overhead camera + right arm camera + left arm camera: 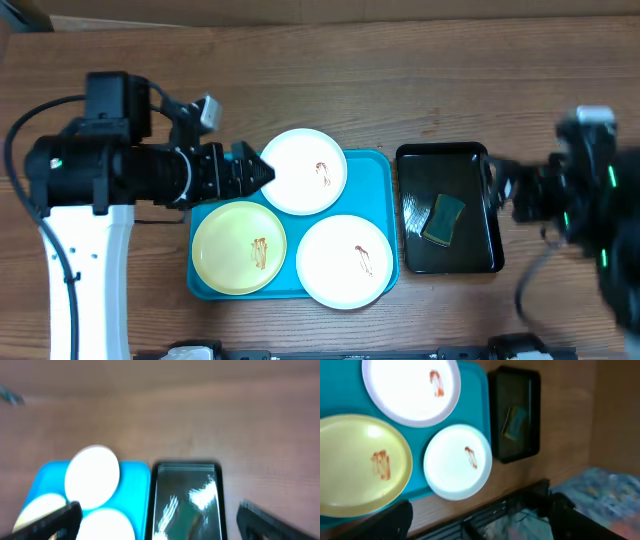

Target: Clean dirty plates on tray and stack at the side

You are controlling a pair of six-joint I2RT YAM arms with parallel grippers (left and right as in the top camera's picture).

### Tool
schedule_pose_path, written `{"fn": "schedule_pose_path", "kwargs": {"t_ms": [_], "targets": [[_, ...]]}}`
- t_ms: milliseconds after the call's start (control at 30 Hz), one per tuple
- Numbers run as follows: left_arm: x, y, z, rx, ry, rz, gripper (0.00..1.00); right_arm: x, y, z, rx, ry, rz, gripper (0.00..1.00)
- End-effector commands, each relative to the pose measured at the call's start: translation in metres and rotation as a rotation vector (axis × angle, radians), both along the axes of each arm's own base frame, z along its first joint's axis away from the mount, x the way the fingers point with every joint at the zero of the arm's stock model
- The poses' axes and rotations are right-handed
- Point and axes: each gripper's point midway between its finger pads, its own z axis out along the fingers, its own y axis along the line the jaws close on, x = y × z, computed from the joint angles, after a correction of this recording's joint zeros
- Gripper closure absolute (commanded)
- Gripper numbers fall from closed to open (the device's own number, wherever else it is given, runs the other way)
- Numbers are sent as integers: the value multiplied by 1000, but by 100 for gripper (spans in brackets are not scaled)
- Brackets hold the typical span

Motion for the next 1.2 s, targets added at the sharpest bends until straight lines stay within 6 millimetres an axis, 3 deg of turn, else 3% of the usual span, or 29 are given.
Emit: {"fn": "schedule_pose_path", "kwargs": {"t_ms": [0,100,267,400,500,600,967,1000,1167], "targets": [[-17,1,-17,138,25,-89,23,19,19,-5,46,192,79,0],[-32,-7,-38,209,96,-148,36,23,33,-36,91,385,132,0],[-40,-26,-88,298,195,-139,36,25,32,-92,82,644,102,0],[-43,-38,-128,357,223,-131,35,22,28,-119,76,737,56,2],[-44,-39,-150,405,220,-118,34,19,8,-140,13,787,-90,2],[-39,-37,-164,426,214,-73,33,13,-5,-162,-27,834,-196,2],[-54,-36,-211,432,267,-67,36,-5,-7,-268,-7,920,-282,1],[-57,-38,-219,430,268,-72,37,-3,-7,-284,5,897,-296,2],[-66,-41,-238,430,292,-43,38,-3,-7,-315,28,860,-317,6]]}}
